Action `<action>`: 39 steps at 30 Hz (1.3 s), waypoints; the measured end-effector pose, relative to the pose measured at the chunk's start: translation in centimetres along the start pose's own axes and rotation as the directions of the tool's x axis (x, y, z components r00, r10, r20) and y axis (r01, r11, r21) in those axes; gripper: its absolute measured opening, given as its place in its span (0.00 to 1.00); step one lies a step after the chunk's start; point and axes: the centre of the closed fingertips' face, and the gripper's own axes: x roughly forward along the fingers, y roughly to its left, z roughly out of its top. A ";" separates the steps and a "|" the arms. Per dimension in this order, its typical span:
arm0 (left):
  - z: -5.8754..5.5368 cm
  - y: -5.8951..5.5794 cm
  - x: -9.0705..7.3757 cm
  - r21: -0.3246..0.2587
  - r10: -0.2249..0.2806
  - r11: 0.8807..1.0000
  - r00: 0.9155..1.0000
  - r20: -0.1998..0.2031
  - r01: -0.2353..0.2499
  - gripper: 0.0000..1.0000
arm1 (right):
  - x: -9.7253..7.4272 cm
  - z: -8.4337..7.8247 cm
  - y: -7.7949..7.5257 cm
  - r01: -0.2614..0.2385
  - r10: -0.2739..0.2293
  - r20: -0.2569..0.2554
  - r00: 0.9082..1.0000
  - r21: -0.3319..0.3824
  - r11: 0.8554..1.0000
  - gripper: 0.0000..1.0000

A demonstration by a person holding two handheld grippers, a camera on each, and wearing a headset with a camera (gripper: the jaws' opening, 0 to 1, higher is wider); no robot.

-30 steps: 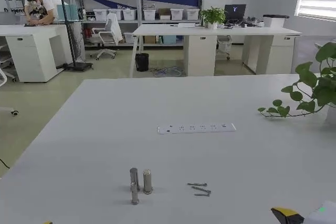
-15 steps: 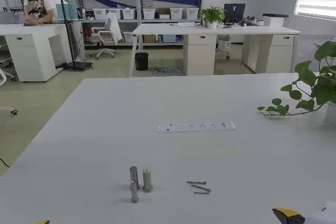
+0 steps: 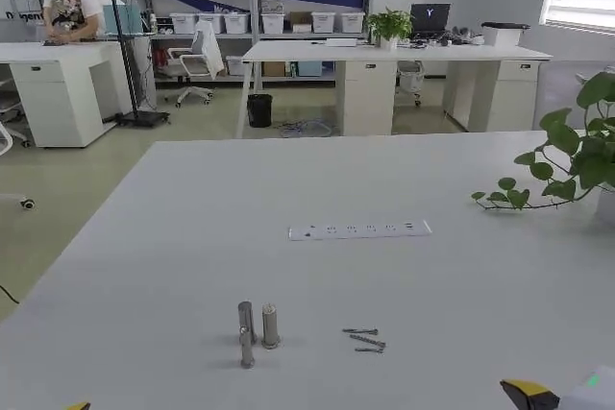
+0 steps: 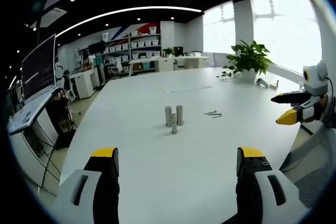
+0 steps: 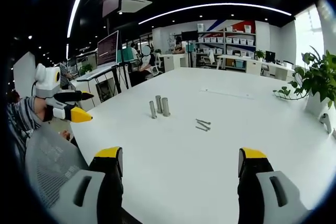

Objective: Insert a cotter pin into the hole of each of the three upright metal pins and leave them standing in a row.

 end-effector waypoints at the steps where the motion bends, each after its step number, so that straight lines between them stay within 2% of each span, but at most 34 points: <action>1: 0.0 0.0 0.0 -0.001 0.000 1.000 1.000 0.001 0.000 0.92 | 0.0 0.0 0.0 0.000 0.000 -0.002 1.000 0.002 1.000 0.90; 39: -0.1 0.1 0.3 -0.008 -0.006 1.000 1.000 0.010 0.006 0.88 | -0.2 0.3 -0.1 -0.010 0.011 0.019 1.000 -0.007 1.000 0.87</action>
